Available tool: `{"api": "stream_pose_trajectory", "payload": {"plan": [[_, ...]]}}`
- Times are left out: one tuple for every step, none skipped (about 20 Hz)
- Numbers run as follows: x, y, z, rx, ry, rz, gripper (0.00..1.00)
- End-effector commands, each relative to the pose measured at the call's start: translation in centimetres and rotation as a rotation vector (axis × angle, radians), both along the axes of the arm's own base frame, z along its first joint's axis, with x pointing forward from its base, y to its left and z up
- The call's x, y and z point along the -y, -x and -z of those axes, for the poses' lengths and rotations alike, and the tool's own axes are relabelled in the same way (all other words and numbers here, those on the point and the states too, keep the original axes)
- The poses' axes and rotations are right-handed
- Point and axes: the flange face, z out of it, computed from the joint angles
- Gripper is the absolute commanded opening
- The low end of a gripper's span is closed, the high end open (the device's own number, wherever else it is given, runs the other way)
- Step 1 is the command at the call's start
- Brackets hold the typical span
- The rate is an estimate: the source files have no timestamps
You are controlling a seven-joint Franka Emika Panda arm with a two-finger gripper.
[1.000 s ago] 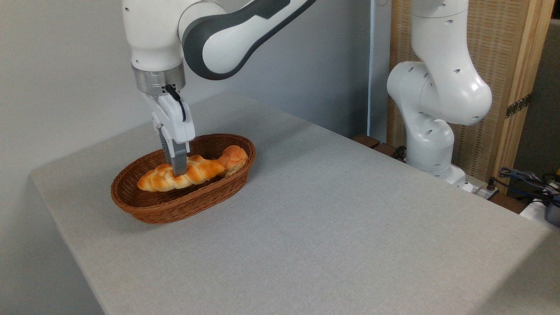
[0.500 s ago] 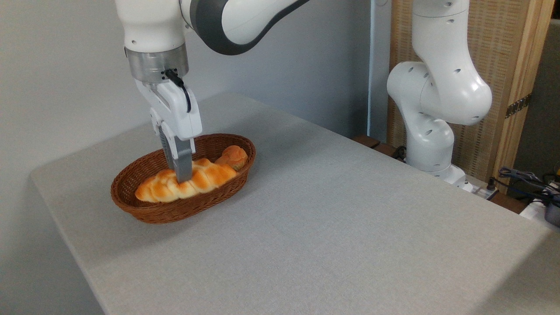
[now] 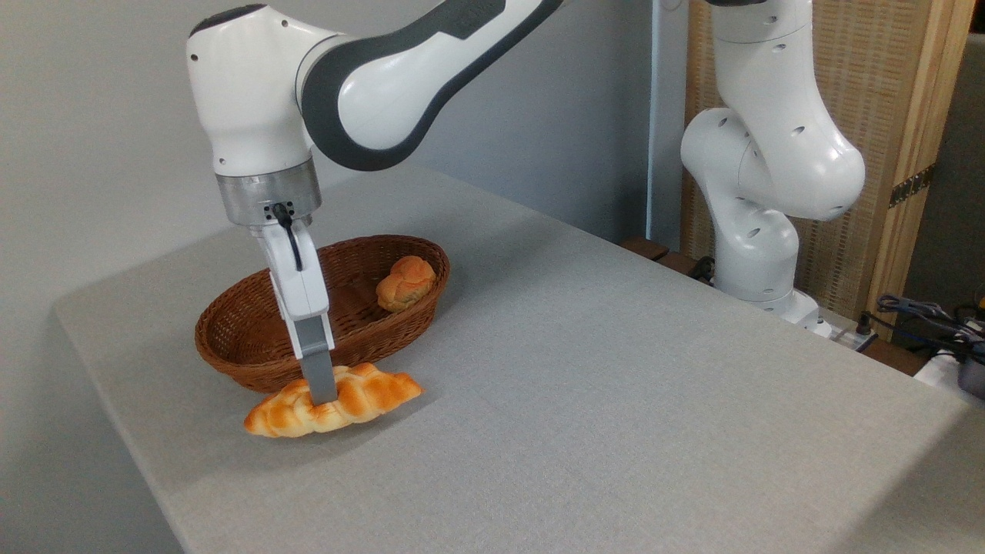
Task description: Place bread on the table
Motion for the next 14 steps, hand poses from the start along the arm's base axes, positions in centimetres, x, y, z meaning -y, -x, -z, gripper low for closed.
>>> {"api": "stream_pose_trajectory", "payload": {"plan": [[-0.2,0.1,-0.9,0.027,-0.009,0.016,1.00],[-0.2,0.1,-0.9,0.027,-0.009,0.016,1.00],[-0.2,0.1,-0.9,0.027,-0.009,0.017,1.00],[-0.2,0.1,-0.9,0.028,-0.009,0.017,1.00],[-0.2,0.1,-0.9,0.027,-0.008,0.015,1.00],[-0.2,0.1,-1.3,0.035,-0.002,0.006,1.00],[-0.3,0.2,-2.0,0.045,0.003,-0.003,1.00],[-0.5,0.3,-3.3,0.067,0.011,-0.019,1.00],[-0.9,0.5,-4.6,0.084,0.040,-0.058,1.00],[-1.9,0.8,-6.0,0.090,0.090,-0.120,1.00],[-3.5,1.3,-8.0,0.101,0.154,-0.177,1.00],[-4.5,2.2,-9.7,0.093,0.198,-0.210,1.00],[-5.1,3.0,-10.1,0.049,0.214,-0.227,1.00],[-6.2,3.6,-10.2,0.001,0.213,-0.251,1.00]]}}
